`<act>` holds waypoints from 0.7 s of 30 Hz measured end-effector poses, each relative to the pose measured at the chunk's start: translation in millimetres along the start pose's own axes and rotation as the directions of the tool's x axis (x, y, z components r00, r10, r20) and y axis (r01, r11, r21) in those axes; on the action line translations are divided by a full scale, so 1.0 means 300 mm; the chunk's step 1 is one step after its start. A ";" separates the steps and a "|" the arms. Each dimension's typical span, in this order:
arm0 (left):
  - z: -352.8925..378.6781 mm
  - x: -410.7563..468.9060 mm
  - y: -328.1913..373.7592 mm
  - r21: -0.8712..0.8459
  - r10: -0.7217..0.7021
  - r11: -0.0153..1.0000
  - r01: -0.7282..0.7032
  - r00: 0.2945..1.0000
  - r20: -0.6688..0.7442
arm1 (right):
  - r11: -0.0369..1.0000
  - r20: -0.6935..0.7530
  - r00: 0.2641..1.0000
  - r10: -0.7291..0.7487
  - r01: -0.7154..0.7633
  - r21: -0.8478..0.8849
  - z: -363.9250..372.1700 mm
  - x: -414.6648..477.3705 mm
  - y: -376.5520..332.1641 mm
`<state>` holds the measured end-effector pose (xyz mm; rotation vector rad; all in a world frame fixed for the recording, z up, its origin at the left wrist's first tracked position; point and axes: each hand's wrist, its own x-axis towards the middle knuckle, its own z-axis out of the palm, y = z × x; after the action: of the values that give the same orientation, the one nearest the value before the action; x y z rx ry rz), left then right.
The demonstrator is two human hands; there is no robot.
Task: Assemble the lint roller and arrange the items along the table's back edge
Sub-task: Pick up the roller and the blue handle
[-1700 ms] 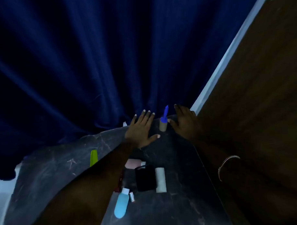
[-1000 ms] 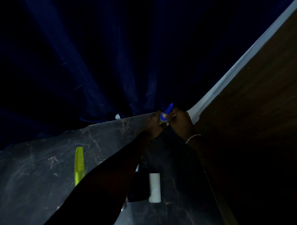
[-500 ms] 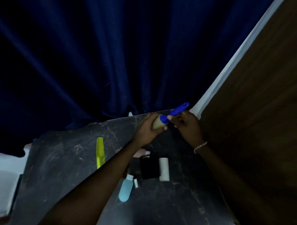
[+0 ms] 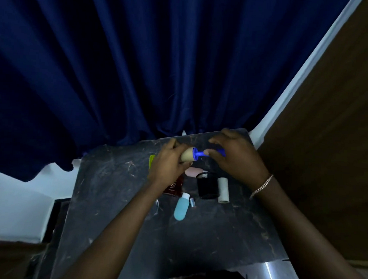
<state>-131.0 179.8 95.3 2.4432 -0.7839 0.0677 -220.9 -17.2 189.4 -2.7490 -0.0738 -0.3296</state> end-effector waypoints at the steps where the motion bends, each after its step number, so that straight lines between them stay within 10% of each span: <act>1: -0.040 -0.018 0.014 0.051 0.007 0.999 -0.005 1.000 -0.025 | 0.997 0.054 0.998 -0.018 0.022 -0.067 -0.004 0.006 -0.030; 21: -0.515 -0.276 0.165 0.482 0.188 0.876 0.016 0.909 -0.372 | 0.953 0.040 0.971 -0.235 0.238 -0.185 -0.126 -0.007 -0.395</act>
<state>-208.0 271.9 232.0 2.6953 -0.7460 0.8804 -242.4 79.0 265.1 -2.9362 -0.3995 -0.3940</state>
